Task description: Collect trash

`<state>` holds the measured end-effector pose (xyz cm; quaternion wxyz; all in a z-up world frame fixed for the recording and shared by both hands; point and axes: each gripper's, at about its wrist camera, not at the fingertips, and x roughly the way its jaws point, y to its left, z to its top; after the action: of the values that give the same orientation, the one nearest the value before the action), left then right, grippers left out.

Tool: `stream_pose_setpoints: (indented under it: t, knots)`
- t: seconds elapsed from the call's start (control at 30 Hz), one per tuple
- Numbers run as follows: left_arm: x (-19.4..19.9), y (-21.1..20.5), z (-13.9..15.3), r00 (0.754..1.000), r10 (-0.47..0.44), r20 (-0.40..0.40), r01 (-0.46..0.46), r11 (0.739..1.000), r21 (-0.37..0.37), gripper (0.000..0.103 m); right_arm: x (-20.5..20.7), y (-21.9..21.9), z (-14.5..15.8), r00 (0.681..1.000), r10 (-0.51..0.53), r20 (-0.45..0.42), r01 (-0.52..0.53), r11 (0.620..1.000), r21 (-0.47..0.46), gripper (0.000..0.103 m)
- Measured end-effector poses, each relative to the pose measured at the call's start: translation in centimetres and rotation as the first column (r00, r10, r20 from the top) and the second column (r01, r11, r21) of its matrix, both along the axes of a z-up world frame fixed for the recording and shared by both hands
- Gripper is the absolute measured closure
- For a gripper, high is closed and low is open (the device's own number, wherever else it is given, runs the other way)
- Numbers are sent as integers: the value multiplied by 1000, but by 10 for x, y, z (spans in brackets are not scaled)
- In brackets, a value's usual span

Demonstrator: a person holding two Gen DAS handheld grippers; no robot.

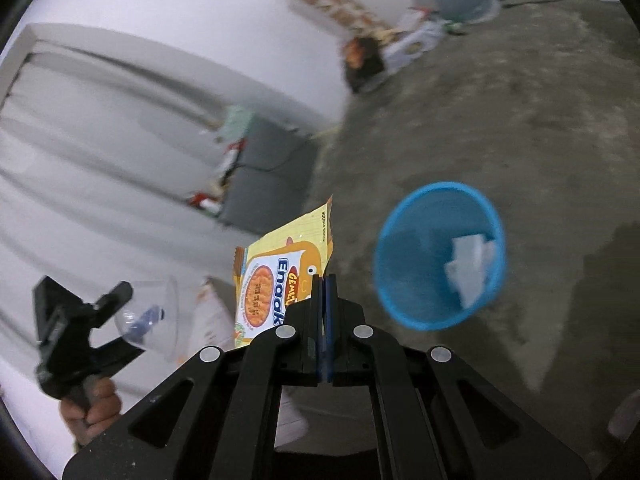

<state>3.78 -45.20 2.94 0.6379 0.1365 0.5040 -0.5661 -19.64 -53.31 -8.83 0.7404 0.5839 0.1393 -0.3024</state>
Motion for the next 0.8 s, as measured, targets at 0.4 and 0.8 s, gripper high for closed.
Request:
stream_pose_setpoints:
  t: [0.4,0.8]
  knots:
    - [-34,-114,-125,999,27,23,-31,983,181,19,16,-52,-78,982,-108,-154,122,988,89,61]
    - [-18,-83,-124,995,93,41,-98,983,153,19,12,-35,-118,981,-29,-190,63,983,174,53]
